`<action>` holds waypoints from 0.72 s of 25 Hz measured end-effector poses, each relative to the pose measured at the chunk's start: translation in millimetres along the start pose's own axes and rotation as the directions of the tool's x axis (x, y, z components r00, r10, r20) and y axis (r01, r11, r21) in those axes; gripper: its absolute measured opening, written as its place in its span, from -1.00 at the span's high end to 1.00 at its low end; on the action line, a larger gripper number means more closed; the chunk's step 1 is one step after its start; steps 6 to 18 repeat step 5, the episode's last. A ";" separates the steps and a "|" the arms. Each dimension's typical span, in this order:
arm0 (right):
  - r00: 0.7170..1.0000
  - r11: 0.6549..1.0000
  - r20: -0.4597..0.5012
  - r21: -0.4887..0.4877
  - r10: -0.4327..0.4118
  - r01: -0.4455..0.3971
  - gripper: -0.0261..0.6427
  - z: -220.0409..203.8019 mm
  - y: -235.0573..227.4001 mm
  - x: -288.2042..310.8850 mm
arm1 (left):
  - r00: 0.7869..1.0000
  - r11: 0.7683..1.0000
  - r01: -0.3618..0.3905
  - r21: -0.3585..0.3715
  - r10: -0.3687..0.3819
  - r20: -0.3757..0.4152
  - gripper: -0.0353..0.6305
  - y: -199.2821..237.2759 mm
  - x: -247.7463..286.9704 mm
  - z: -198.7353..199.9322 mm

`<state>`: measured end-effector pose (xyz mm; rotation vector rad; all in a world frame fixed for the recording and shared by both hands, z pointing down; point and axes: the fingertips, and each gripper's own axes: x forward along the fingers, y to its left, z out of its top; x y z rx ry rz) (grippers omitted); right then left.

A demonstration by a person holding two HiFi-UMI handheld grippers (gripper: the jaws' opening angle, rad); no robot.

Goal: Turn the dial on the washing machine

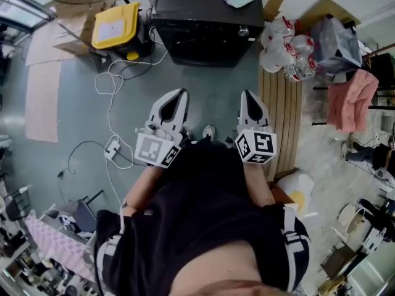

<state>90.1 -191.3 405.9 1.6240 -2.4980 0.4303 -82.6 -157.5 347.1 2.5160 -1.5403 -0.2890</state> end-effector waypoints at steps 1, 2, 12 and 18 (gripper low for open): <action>1.000 1.000 -0.001 -0.002 -0.001 0.001 0.84 0.3 0.6 -0.3 | 1.000 1.000 0.001 -0.002 -0.001 0.000 0.82 0.1 -0.3 0.3; 1.000 1.000 -0.002 -0.003 -0.002 0.002 0.85 0.7 1.2 -1.0 | 1.000 1.000 0.002 -0.004 -0.002 0.000 0.82 -0.1 -0.9 0.9; 1.000 1.000 -0.001 -0.004 -0.005 0.005 0.84 2.6 2.7 -4.1 | 1.000 1.000 0.008 -0.007 -0.008 0.003 0.82 -1.4 -3.1 3.5; 1.000 1.000 -0.001 -0.004 -0.005 0.005 0.84 2.6 2.7 -4.1 | 1.000 1.000 0.008 -0.007 -0.008 0.003 0.82 -1.4 -3.1 3.5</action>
